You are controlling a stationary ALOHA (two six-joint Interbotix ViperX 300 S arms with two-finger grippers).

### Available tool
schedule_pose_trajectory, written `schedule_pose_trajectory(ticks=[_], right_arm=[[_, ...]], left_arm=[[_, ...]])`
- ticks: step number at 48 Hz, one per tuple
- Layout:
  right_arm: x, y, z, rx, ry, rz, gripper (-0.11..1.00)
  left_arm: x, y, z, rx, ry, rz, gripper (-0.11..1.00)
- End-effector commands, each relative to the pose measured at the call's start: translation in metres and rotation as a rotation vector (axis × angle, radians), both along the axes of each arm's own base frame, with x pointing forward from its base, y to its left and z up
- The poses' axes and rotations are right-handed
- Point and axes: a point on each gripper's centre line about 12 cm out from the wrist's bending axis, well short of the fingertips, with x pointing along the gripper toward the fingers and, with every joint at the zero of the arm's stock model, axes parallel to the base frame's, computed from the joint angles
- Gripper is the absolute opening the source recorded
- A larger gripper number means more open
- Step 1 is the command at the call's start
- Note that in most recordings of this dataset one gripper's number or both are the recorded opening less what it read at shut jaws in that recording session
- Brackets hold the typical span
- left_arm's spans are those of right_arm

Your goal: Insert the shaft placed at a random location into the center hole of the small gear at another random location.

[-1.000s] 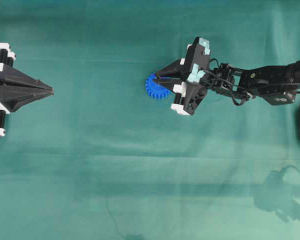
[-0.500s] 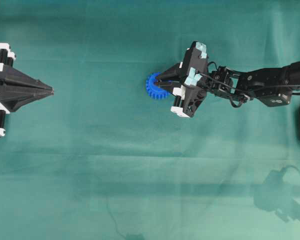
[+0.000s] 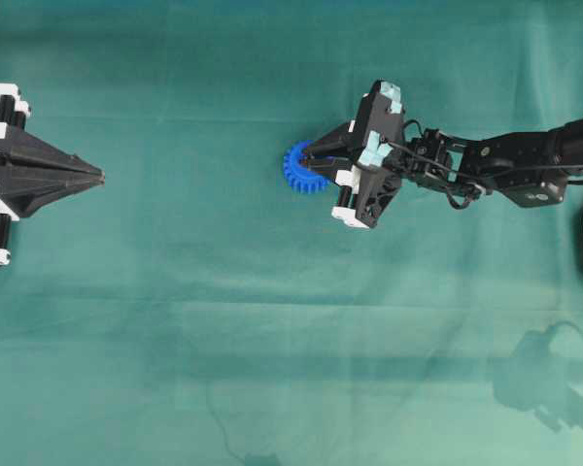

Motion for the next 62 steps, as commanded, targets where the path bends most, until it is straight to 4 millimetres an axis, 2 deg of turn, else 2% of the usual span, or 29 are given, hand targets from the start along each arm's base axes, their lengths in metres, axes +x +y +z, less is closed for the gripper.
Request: schedule_pose_trajectory(ticks=[1,8,11,18,27,35,50,62], right_arm=[[0.005,0.0,0.011,-0.004,-0.035,-0.001,0.23],[0.007,0.0,0.015,-0.007,-0.047,0.0,0.65],[0.008,0.0,0.021,-0.009,-0.061,0.0,0.75],[0.006,0.001,0.042,-0.022,-0.089,0.012,0.69],[-0.002,0.004,0.082,-0.036,-0.129,0.035,0.69],[-0.011,0.008,0.106,-0.037,-0.145,0.048,0.69],[-0.023,0.011,0.111,-0.025,-0.132,0.052,0.69],[-0.053,0.018,0.11,-0.007,-0.11,0.057,0.69]], left_arm=[[0.001,0.0,0.004,-0.001,-0.012,-0.001,0.0],[0.001,0.0,0.004,-0.001,-0.012,-0.001,0.0],[0.001,0.0,0.004,-0.001,-0.011,-0.001,0.0],[0.002,0.0,0.004,-0.001,-0.011,-0.001,0.0],[0.001,0.0,0.005,-0.001,-0.012,-0.001,0.0],[0.001,0.0,0.004,-0.002,-0.009,-0.001,0.0],[0.001,0.0,0.004,-0.002,-0.008,-0.001,0.0],[0.001,0.0,0.004,-0.002,-0.005,-0.001,0.0]])
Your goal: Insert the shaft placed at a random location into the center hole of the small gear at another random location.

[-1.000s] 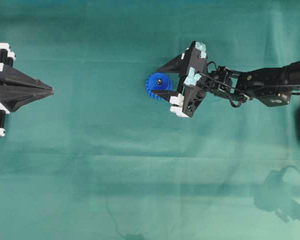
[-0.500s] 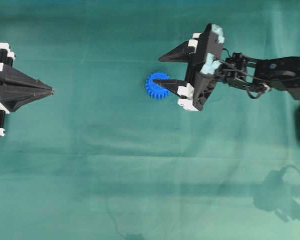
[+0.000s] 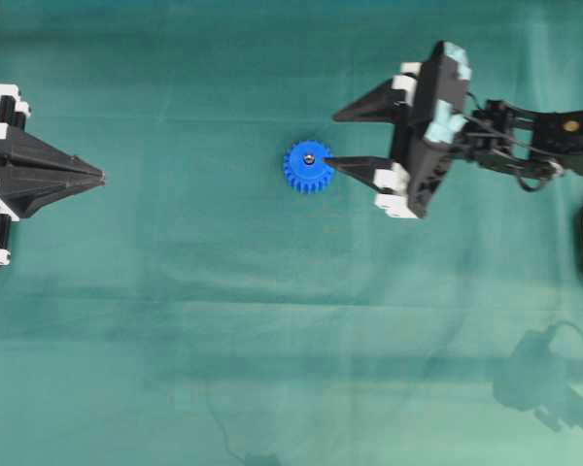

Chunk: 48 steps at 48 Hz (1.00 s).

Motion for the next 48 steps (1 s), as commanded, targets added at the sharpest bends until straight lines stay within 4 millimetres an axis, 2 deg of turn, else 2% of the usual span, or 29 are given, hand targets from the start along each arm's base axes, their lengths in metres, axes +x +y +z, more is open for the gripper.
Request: schedule_pose_trajectory(ticks=[1,11,24,48], right_arm=[[-0.011,0.003,0.013,-0.004,-0.038,0.002,0.69],[-0.041,0.009,0.015,-0.002,-0.042,0.007,0.68],[-0.069,0.016,0.018,0.004,-0.037,0.019,0.68],[-0.073,0.017,0.019,0.003,-0.037,0.023,0.68]], left_arm=[[0.002,0.0,0.005,-0.001,-0.012,-0.001,0.0],[0.001,0.0,0.004,-0.001,-0.009,-0.001,0.0],[0.001,0.0,0.003,-0.002,-0.002,-0.001,0.0],[0.001,0.0,0.002,-0.002,0.005,-0.002,0.0]])
